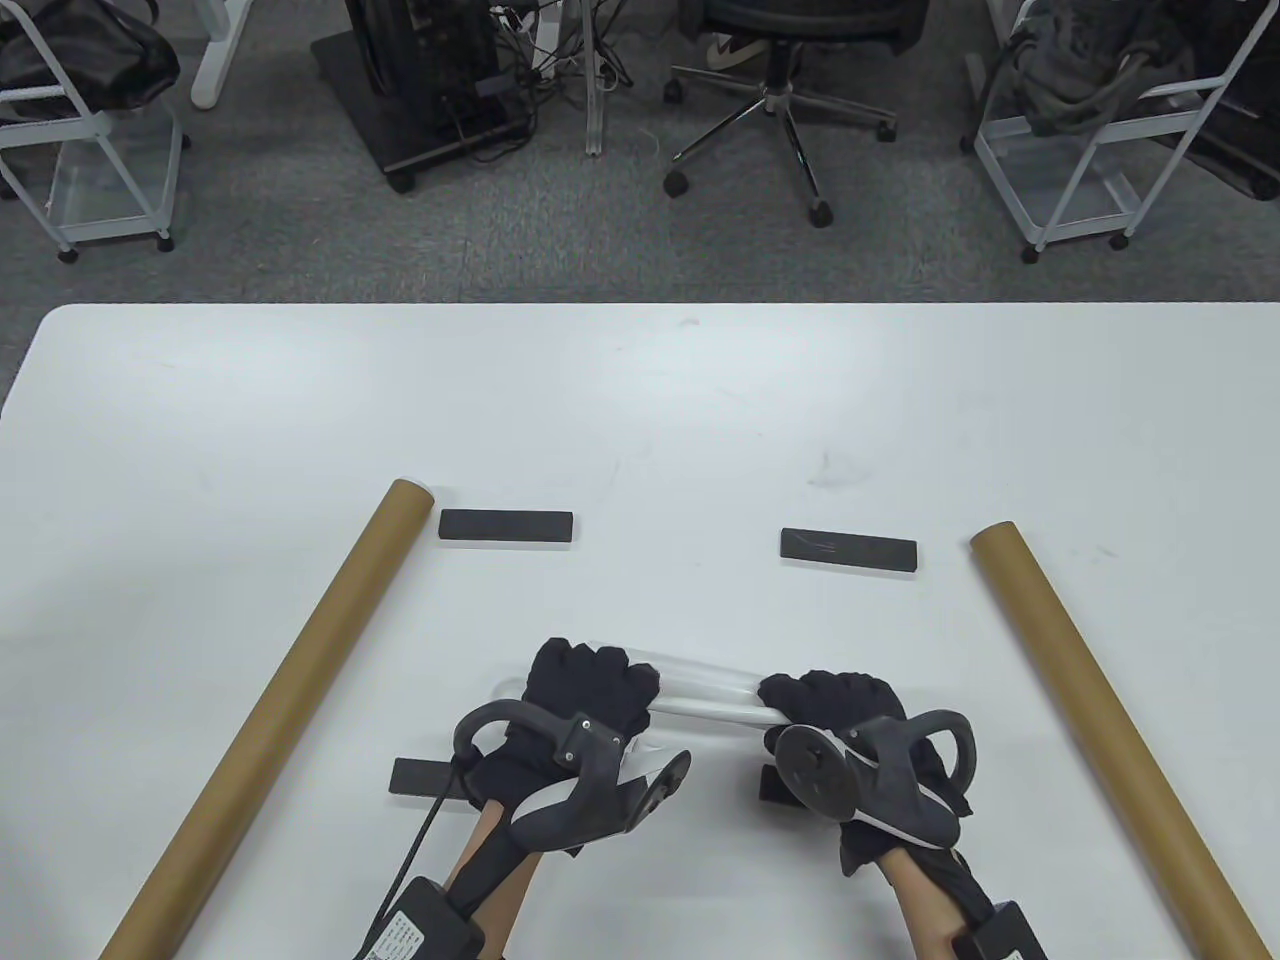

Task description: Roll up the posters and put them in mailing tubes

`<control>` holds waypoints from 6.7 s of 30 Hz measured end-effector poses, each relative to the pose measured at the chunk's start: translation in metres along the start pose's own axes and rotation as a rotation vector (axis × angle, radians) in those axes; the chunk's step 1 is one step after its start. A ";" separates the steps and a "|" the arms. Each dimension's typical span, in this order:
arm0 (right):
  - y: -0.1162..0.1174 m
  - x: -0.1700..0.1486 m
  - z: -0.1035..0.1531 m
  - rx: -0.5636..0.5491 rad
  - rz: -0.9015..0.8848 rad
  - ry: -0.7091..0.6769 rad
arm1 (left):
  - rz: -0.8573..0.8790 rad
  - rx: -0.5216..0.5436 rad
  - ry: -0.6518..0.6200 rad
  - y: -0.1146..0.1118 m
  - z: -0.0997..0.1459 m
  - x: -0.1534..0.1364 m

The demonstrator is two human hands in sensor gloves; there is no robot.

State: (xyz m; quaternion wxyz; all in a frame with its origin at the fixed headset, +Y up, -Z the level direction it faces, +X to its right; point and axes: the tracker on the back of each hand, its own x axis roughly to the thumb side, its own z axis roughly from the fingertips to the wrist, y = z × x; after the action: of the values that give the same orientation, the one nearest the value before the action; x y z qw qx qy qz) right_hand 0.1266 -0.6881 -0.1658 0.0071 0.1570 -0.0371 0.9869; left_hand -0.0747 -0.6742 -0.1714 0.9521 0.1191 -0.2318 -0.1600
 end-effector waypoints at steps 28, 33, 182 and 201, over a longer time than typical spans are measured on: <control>0.002 -0.001 0.001 0.020 -0.037 0.002 | 0.001 -0.028 -0.004 -0.002 0.001 -0.003; 0.002 -0.002 0.001 0.016 -0.030 0.011 | 0.010 -0.013 0.003 -0.003 0.001 -0.006; 0.006 -0.009 0.001 0.052 -0.104 0.047 | 0.122 -0.094 0.065 -0.015 0.002 -0.017; 0.008 -0.010 0.001 0.012 -0.148 0.057 | 0.141 -0.065 0.073 -0.014 0.004 -0.013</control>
State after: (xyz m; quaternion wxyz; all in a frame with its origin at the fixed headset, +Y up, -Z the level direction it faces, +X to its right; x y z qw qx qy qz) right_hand 0.1363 -0.6963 -0.1686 0.0802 0.1310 -0.0194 0.9879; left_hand -0.0913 -0.6827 -0.1776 0.9722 0.0771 -0.1992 -0.0954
